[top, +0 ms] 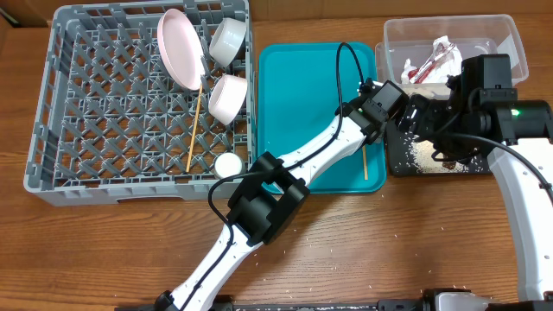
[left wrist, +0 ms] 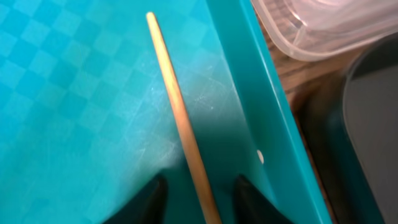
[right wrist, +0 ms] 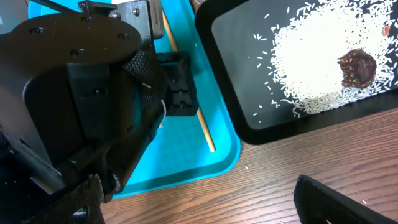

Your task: Sort waste into correct bins and load items into the dishwasher

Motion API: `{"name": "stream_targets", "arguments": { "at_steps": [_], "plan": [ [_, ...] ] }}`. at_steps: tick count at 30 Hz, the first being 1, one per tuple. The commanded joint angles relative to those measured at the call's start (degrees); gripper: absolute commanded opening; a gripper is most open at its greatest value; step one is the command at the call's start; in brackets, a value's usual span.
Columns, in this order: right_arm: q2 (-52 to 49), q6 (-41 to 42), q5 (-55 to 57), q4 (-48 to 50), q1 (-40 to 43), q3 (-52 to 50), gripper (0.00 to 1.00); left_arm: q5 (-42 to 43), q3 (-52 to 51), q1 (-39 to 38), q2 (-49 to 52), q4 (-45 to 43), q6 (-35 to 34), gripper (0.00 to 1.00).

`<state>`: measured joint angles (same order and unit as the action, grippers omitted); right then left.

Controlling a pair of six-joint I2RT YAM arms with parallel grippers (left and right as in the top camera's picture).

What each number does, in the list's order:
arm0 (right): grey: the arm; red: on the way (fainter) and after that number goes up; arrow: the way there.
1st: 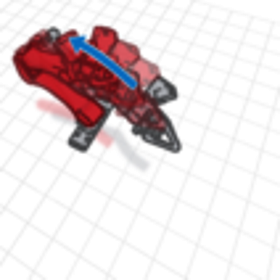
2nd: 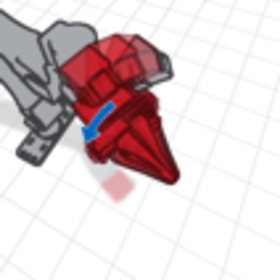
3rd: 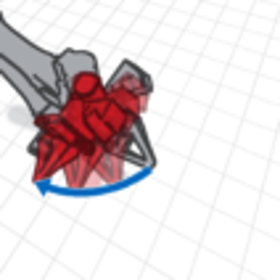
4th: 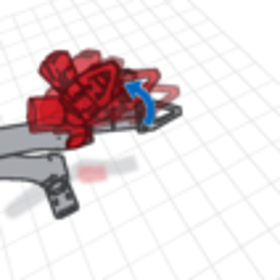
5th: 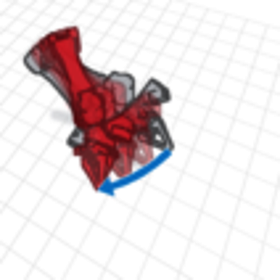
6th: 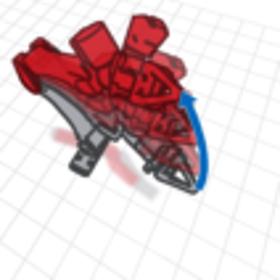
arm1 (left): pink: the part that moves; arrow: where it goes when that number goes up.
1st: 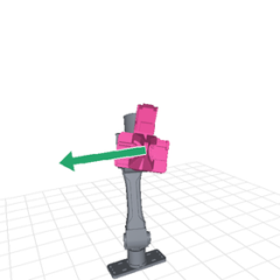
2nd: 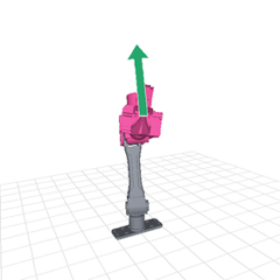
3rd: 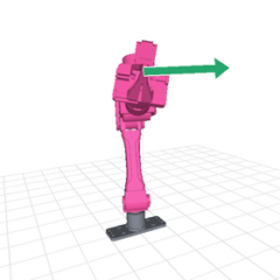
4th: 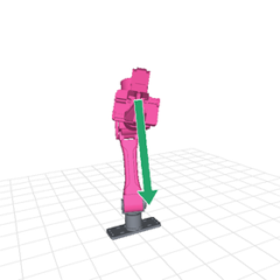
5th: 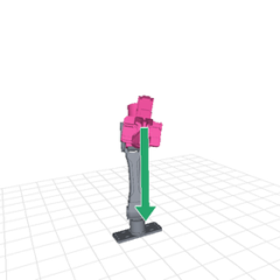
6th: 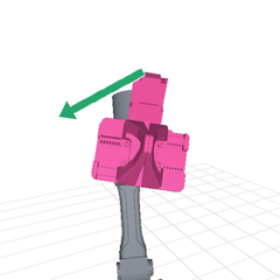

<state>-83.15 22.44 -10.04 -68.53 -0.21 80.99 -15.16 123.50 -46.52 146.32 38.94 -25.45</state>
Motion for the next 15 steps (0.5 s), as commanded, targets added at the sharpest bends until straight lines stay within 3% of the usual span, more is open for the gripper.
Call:
{"name": "stream_targets", "arguments": {
  "at_steps": [1, 5, 12, 15],
  "plan": [
    [0.07, -0.20, 0.59, 0.31, -0.15, -0.04, 1.00, 1.53, -0.50, 0.02, 4.83, 3.67, 0.11, 0.22],
    [0.07, -0.20, 0.59, 0.31, -0.15, -0.04, 1.00, 1.68, 3.15, 0.83, 4.76, 7.85, 0.15, 0.04],
    [0.07, -0.20, 0.59, 0.31, -0.15, -0.04, 1.00, 1.73, 17.18, 6.16, 4.72, 23.02, 0.44, 0.04],
    [0.07, -0.17, 0.59, 0.31, -0.15, -0.04, 1.00, 3.54, 25.83, 9.01, 4.72, 30.56, 4.79, 0.04]
  ]
}}
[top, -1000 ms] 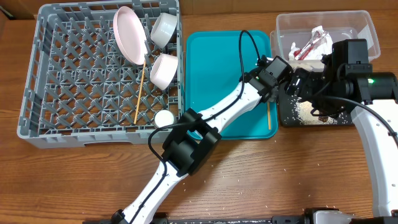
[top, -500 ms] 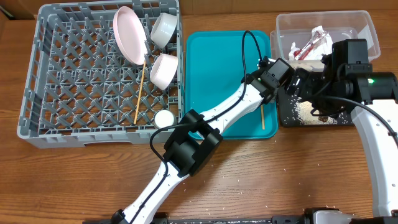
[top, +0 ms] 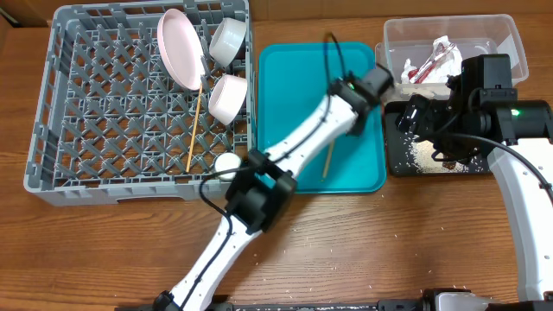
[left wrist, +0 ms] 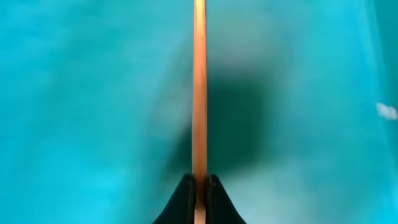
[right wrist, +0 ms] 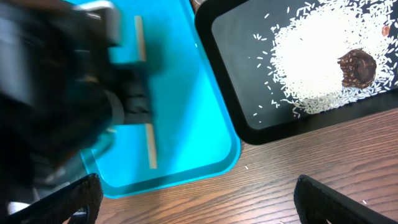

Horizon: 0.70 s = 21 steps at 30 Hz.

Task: Sort waste into correct bins and load items into the dishwasher
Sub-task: 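Carry the chopstick over the dish rack with the left gripper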

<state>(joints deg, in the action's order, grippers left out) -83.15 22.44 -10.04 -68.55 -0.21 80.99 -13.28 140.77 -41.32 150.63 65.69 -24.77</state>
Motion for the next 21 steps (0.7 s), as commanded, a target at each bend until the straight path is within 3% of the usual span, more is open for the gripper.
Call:
{"name": "stream_targets", "arguments": {
  "at_steps": [1, 8, 15, 21],
  "plan": [
    [0.07, -0.20, 0.59, 0.35, -0.15, -0.04, 1.00, 2.21, 12.15, 4.76, 0.42, 6.69, 5.53, 0.04],
    [0.07, -0.20, 0.59, 0.33, -0.15, -0.04, 1.00, 2.82, 39.67, 11.63, 0.31, 23.91, 9.99, 0.04],
    [0.07, -0.20, 0.59, 0.33, -0.15, -0.04, 1.00, 2.56, 39.21, 20.74, -8.26, 31.12, 12.92, 0.04],
    [0.07, -0.20, 0.59, 0.35, -0.15, -0.04, 1.00, 10.88, 38.05, 29.44, -11.37, 31.12, 15.63, 0.04]
  ]
}}
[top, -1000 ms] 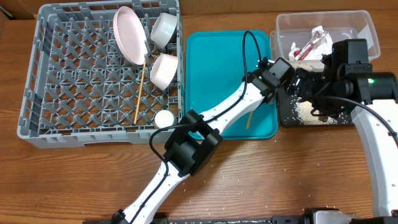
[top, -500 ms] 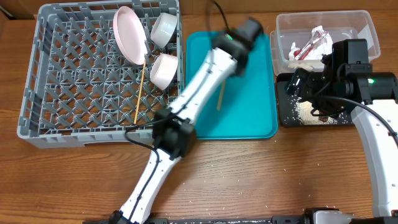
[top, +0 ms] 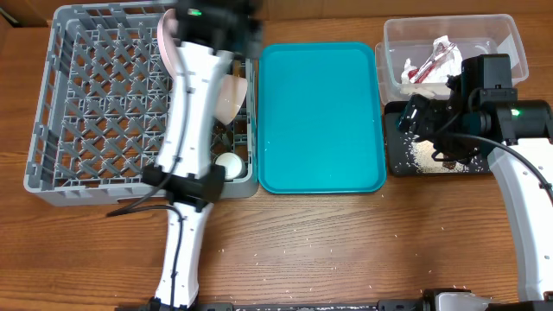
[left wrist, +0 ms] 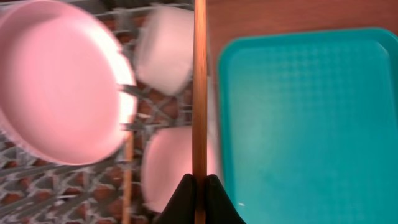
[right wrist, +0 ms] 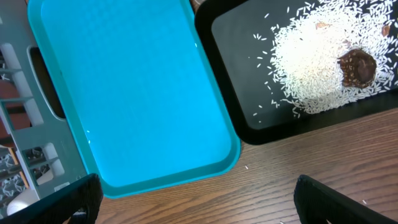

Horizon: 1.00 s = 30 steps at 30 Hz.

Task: Sort waste into correct bins and load items into the dishwasher
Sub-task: 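Carry the chopstick over the dish rack with the left gripper, then insert the chopstick upright beside the first and release it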

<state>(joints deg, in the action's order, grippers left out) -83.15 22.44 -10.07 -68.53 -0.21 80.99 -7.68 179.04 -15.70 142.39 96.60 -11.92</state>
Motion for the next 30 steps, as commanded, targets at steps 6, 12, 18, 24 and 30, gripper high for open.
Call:
{"name": "stream_targets", "arguments": {
  "at_steps": [6, 12, 18, 24, 30],
  "plan": [
    [0.07, -0.20, 0.63, 0.31, -0.15, -0.04, 1.00, 5.79, -14.80, 8.81, -8.48, 0.22, 4.46, 0.04],
    [0.07, -0.20, 0.61, 0.31, -0.15, -0.04, 1.00, 1.81, -32.04, 10.75, -12.94, 0.22, 5.33, 0.04],
    [0.07, -0.20, 0.61, 0.33, -0.15, -0.04, 1.00, -5.29, -39.58, 11.19, -12.76, -2.14, 5.35, 0.04],
    [0.07, -0.20, 0.63, 0.33, -0.15, -0.04, 1.00, -6.10, -44.83, 11.91, -12.74, -7.72, 5.51, 0.04],
    [0.07, -0.20, 0.61, 0.31, -0.15, -0.04, 1.00, -5.81, -51.39, 11.65, -12.74, -12.66, 5.60, 0.04]
  ]
}}
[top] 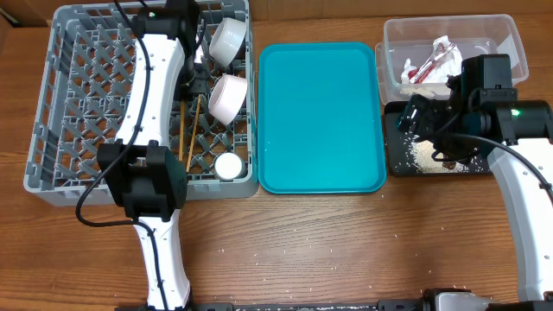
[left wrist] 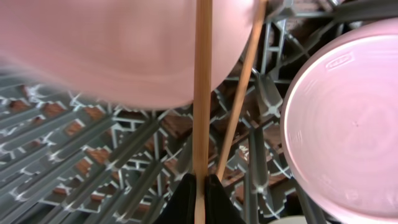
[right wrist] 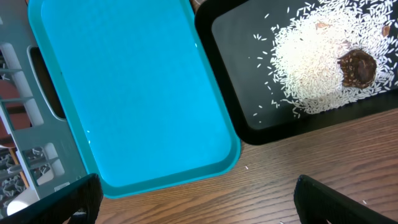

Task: Sort waste into correct bins and load items into the dishwasher
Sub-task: 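Insert the chopstick upright beside the first and release it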

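My left gripper [left wrist: 200, 186] is shut on a wooden chopstick [left wrist: 203, 93] and holds it low over the grey dish rack [top: 86, 112]. In the overhead view it sits by the rack's right side [top: 188, 82]. A second chopstick [left wrist: 238, 115] lies in the rack just right of the held one. A pink plate [left wrist: 124, 50] stands behind them, and a pink-lined bowl [left wrist: 348, 124] is at the right. My right gripper [right wrist: 196, 202] is open, empty, above the table near the black tray [right wrist: 249, 93] of spilled rice [right wrist: 317, 62].
The teal tray [top: 320, 117] lies bare between rack and black tray. A clear bin [top: 449, 43] with wrappers stands at the back right. The rack also holds two bowls [top: 226, 39] and a small white cup [top: 228, 164]. A brown food lump [right wrist: 356, 67] sits in the rice.
My left gripper, still shut on the chopstick, has moved from the rack's right edge by the bowls to lower down inside the rack, beside the chopstick lying there. The right arm has not moved.
My left gripper stood open around a chopstick on the teal tray's right edge. Then it was shut on it, holding it over the tray. Then it held it above the rack's right edge, and now low in the rack. The tray is left bare.
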Motion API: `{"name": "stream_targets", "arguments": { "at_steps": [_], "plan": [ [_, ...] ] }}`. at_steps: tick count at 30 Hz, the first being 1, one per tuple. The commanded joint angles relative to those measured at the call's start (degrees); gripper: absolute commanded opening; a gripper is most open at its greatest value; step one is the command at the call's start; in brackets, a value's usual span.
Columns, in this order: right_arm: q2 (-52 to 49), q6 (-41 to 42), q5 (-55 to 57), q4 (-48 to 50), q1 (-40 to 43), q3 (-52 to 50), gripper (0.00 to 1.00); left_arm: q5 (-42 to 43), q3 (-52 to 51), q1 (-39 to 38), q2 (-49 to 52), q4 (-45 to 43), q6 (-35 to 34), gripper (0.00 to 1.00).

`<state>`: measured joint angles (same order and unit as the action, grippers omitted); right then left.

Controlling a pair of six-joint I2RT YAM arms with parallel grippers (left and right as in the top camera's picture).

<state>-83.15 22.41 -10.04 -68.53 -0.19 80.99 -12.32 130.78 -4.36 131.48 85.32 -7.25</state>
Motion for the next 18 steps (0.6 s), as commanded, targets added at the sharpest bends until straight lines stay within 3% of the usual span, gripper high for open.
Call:
{"name": "stream_targets", "arguments": {
  "at_steps": [1, 3, 4, 5, 6, 7, 8, 13, 18],
  "plan": [
    [0.07, -0.17, 0.59, 0.31, -0.17, -0.04, 1.00, -1.16, -3.89, 0.26, -1.84, -1.97, 0.90, 0.04],
    [0.07, -0.17, 0.59, 0.31, -0.17, -0.04, 1.00, -1.14, -5.11, 0.24, -1.84, -2.84, 0.83, 0.04],
    [0.07, -0.17, 0.59, 0.31, -0.17, -0.04, 1.00, -1.11, -5.33, 0.24, -1.84, -2.91, 0.83, 0.10],
    [0.07, -0.17, 0.59, 0.33, -0.17, -0.04, 1.00, -1.14, -5.38, 0.20, -1.84, -2.75, 0.83, 0.50],
    [0.07, -0.15, 0.59, 0.31, -0.17, -0.04, 1.00, -1.14, -5.33, 0.17, -1.86, -2.71, 0.83, 0.76],
    [0.07, -0.17, 0.61, 0.33, -0.17, -0.04, 1.00, -1.09, -5.11, 0.17, -1.86, -2.60, 0.79, 0.92],
    [0.07, -0.15, 0.59, 0.33, -0.17, -0.04, 1.00, -0.66, -4.76, 0.20, -1.86, -2.43, 0.79, 1.00],
    [0.07, -0.17, 0.59, 0.31, -0.17, -0.04, 1.00, 5.38, 0.52, 0.20, -2.36, -0.33, 0.74, 1.00],
    [0.07, -0.17, 0.59, 0.31, -0.17, -0.04, 1.00, 6.23, 9.16, -0.20, -6.95, 3.41, 0.66, 1.00]
  ]
}}
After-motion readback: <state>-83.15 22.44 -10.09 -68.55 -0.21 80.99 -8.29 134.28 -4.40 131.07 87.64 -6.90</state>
